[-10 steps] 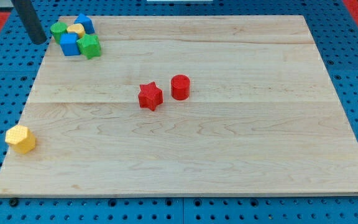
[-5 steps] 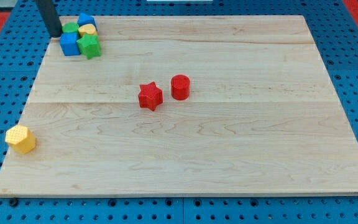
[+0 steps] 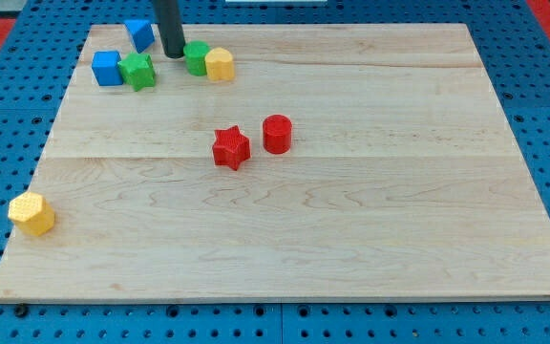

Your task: Move the green circle and yellow heart right and slightly down

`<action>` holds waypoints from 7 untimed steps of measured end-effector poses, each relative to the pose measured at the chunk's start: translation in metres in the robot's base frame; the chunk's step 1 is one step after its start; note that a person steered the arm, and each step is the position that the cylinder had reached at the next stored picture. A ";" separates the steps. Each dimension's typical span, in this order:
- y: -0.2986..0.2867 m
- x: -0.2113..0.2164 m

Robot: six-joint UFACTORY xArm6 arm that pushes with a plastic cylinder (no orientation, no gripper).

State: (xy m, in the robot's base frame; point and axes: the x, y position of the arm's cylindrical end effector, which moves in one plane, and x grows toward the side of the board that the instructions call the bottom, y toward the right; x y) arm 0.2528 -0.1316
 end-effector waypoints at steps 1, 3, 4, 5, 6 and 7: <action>0.030 0.000; 0.092 0.000; 0.103 0.000; 0.103 0.000; 0.100 0.005; 0.089 0.016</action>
